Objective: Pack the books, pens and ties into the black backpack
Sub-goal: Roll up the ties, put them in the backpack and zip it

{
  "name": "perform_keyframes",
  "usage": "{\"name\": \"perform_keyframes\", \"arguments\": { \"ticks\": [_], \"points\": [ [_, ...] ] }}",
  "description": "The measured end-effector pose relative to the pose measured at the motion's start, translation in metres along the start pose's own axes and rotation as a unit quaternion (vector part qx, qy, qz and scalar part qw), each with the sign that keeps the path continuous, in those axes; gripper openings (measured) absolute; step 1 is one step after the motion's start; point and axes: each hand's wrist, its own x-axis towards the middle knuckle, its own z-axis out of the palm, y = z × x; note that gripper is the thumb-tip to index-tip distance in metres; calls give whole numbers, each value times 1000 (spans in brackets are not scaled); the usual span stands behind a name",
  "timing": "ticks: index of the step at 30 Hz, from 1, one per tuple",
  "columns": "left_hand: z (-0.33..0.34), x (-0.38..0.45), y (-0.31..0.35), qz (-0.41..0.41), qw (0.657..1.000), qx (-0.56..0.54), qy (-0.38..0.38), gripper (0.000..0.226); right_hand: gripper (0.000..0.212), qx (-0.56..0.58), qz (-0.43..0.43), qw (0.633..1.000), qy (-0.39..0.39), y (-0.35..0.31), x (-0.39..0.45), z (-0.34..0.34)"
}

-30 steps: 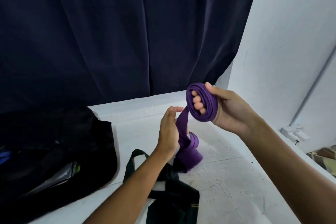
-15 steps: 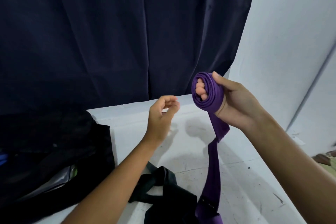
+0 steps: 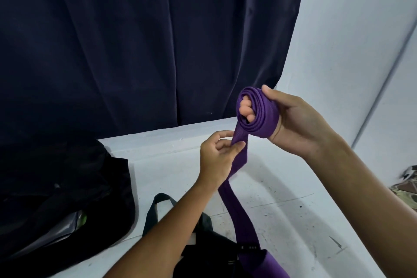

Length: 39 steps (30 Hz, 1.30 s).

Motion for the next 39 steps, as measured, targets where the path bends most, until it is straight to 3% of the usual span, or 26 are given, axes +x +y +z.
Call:
{"name": "perform_keyframes", "arguments": {
  "ticks": [3,10,13,16,21,26,29,32,34,39],
  "points": [
    [-11,-2,-6,-7,999,36,6,30,30,-25,-29,999,12,3,1,-6],
    [-13,-27,-3,-64,993,46,-90,38,23,-74,-150,980,111,29,21,-23],
    [-17,-32,2,-109,985,13,-134,40,23,-197,-185,951,151,46,30,-38],
    [-24,-30,9,-146,979,-8,-142,37,23,-353,-188,907,132,56,32,-49],
    [-41,-16,20,-178,973,-15,-144,36,16,-568,-96,817,24,57,27,-57],
    [-60,-2,26,-243,926,74,-278,61,58,-644,33,760,-84,51,16,-48],
    [-73,1,26,-259,878,121,-383,70,26,-647,134,734,-159,45,10,-47],
    [-87,5,25,-233,839,222,-438,82,21,-625,200,732,-185,39,7,-55],
    [-99,9,27,-223,817,267,-460,79,22,-581,235,755,-190,36,3,-61],
    [-121,27,41,-269,813,180,-484,72,21,-443,290,828,-187,30,-4,-70]
  ]
}}
